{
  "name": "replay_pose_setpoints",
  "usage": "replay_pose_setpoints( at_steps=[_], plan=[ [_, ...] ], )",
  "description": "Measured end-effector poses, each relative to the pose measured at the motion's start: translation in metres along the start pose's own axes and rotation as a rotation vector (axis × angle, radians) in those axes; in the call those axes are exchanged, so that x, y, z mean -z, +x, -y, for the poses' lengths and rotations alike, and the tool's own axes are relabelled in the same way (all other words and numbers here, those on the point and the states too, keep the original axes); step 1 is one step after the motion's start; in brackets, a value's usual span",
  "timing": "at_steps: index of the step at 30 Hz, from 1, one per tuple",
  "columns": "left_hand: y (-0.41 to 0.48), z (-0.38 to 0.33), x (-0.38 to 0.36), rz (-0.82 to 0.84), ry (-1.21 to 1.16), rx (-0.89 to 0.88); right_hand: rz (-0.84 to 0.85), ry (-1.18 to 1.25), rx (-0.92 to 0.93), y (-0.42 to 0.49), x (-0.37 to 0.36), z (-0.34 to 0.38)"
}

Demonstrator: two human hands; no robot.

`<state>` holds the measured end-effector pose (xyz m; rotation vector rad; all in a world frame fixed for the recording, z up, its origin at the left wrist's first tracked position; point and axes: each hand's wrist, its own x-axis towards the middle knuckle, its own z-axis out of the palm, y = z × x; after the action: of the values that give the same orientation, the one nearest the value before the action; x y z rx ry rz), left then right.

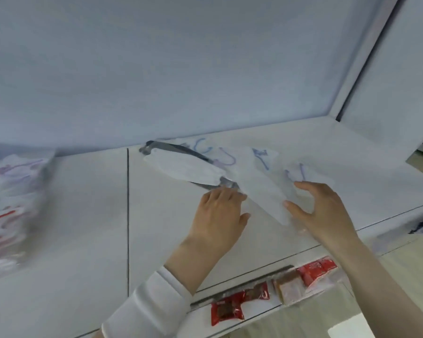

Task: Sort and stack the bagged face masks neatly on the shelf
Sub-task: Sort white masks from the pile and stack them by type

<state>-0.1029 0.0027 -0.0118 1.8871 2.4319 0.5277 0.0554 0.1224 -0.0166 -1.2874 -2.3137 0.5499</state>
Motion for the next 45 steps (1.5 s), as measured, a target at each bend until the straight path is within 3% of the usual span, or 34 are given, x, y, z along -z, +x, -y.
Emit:
replay_pose_setpoints(
  at_steps=[5,11,13,16,19,21,25,29,32,35,40,43,45],
  plan=[
    [0.047,-0.047,-0.028,0.028,0.019,0.051,0.021,0.004,-0.086,0.032,0.030,-0.068],
    [0.087,-0.060,-0.041,0.030,0.037,0.085,0.135,-0.199,-0.110,0.100,0.018,-0.089],
    [0.095,-0.057,-0.047,0.059,0.044,0.085,0.154,-0.125,-0.120,0.112,0.018,-0.091],
    [0.103,-0.054,-0.048,-0.025,-0.036,0.086,0.124,0.083,-0.204,0.126,0.029,-0.103],
    [0.117,-0.060,-0.043,-0.139,-0.160,0.118,0.115,-0.018,-0.166,0.137,0.035,-0.112],
    [0.128,-0.066,-0.042,-0.111,-0.142,0.108,0.196,-0.069,-0.140,0.140,0.030,-0.114],
    [0.138,-0.070,-0.048,-0.106,-0.168,0.156,0.310,0.122,-0.132,0.155,0.038,-0.114],
    [0.139,-0.083,-0.048,-0.346,-0.487,0.275,0.404,0.683,-0.103,0.174,0.073,-0.111],
    [0.141,-0.101,-0.039,-0.438,-0.779,0.452,0.272,0.795,0.044,0.184,0.082,-0.105],
    [0.141,-0.112,-0.034,-0.424,-0.985,0.623,0.181,0.811,0.228,0.186,0.082,-0.099],
    [0.131,-0.112,-0.027,-0.384,-1.799,0.806,0.331,0.558,0.720,0.171,0.060,-0.090],
    [0.114,-0.106,-0.025,-0.466,-1.754,0.792,0.426,0.412,0.986,0.163,0.037,-0.080],
    [0.100,-0.097,-0.026,-0.550,-1.656,0.824,0.555,0.360,1.069,0.162,0.027,-0.070]
  ],
)
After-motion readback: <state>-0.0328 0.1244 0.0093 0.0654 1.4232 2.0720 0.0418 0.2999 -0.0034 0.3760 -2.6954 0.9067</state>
